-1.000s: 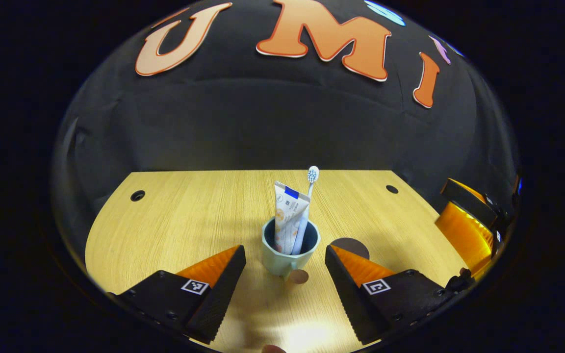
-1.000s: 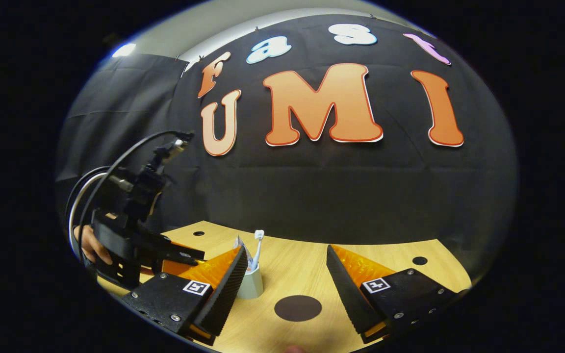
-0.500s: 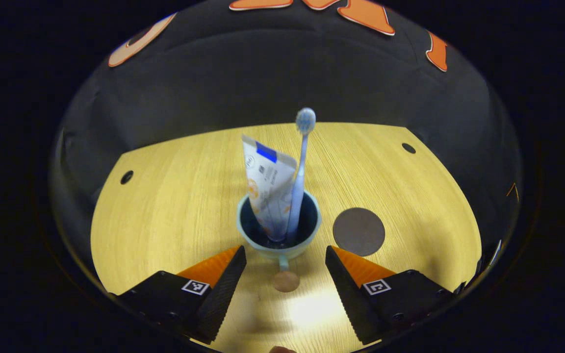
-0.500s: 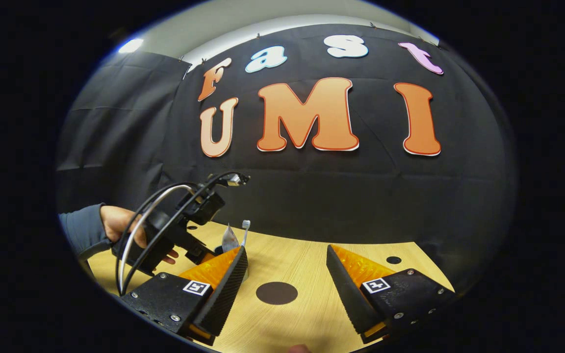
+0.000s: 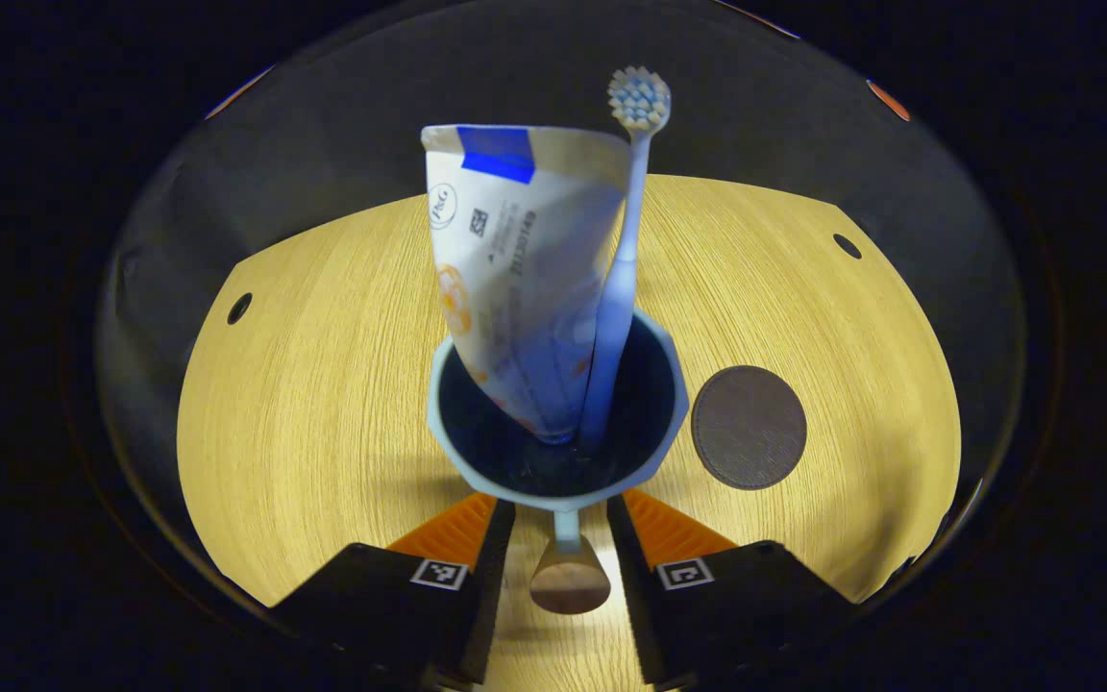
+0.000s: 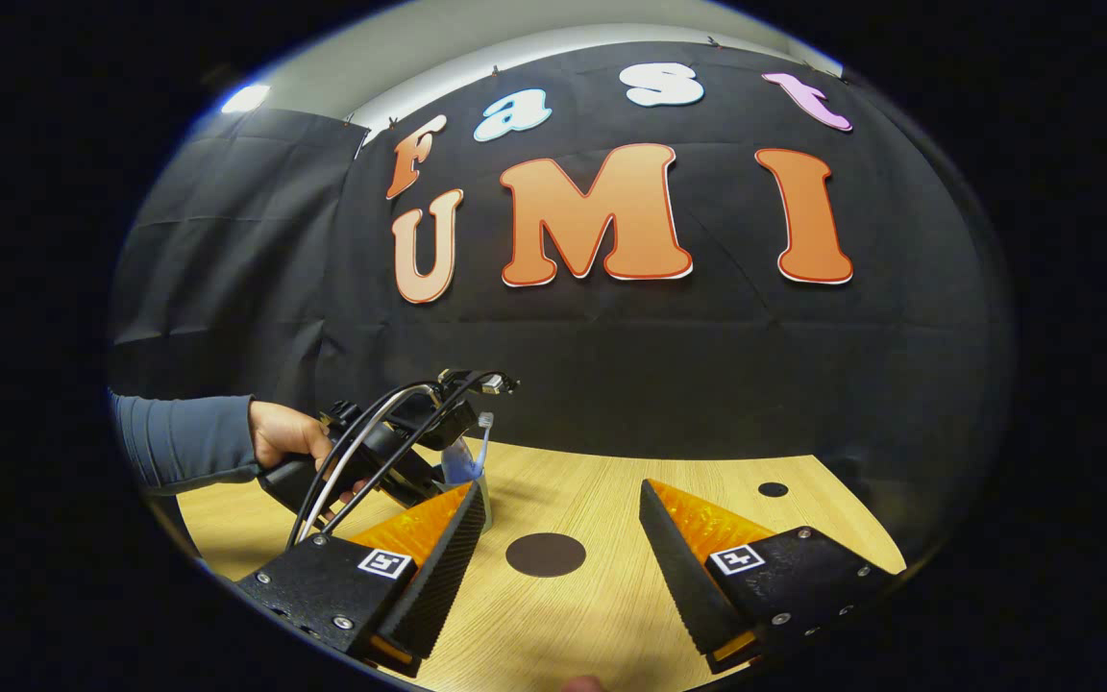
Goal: Put the toothbrush and toothpaste on the desktop into the cup, then pick up the cup and place it on the coaster on the desktop.
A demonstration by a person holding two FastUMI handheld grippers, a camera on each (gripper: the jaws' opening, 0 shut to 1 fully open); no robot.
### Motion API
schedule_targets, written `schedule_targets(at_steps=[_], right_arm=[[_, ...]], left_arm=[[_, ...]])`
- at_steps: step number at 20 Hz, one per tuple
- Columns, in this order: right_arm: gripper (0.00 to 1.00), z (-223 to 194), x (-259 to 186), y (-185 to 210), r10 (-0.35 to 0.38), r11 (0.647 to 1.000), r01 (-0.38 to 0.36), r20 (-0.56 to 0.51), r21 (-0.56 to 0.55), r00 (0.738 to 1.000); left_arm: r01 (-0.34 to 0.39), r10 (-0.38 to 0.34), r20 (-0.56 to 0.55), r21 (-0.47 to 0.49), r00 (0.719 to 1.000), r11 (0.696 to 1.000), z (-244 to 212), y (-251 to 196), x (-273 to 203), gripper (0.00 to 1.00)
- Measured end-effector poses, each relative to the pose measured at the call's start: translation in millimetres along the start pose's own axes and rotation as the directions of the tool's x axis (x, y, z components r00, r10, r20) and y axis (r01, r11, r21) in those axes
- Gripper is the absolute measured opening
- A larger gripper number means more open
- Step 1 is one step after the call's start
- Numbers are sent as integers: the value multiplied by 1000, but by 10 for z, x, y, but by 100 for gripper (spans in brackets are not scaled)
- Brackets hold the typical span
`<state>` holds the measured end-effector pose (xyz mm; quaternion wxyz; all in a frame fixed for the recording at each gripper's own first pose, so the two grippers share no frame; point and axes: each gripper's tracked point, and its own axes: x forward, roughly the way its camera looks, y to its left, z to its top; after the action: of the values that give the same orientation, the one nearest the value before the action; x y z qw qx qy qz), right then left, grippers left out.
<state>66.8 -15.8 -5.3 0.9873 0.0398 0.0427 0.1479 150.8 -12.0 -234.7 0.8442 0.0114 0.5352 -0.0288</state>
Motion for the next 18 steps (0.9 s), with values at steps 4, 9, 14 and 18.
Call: schedule_targets(at_steps=[4,9,14,18], right_arm=[[97,-41,-20,-15,-10,1000,10,-11,-8,1000],[97,-47,-48,-30,-25,999,25,-18,-26,1000],[97,-107,-125,-99,-53,998,52,-34,-26,998],[97,-121,-239,-154,-74,996,72,-37,-45,997]], left_arm=[[16,-15,17,-24,1000,1000,27,59,1,27],[38,-35,46,-48,998,998,-11,26,-33,23],[49,-49,124,-1,991,999,160,-40,-176,23],[89,-95,150,48,984,995,187,-36,-150,23]])
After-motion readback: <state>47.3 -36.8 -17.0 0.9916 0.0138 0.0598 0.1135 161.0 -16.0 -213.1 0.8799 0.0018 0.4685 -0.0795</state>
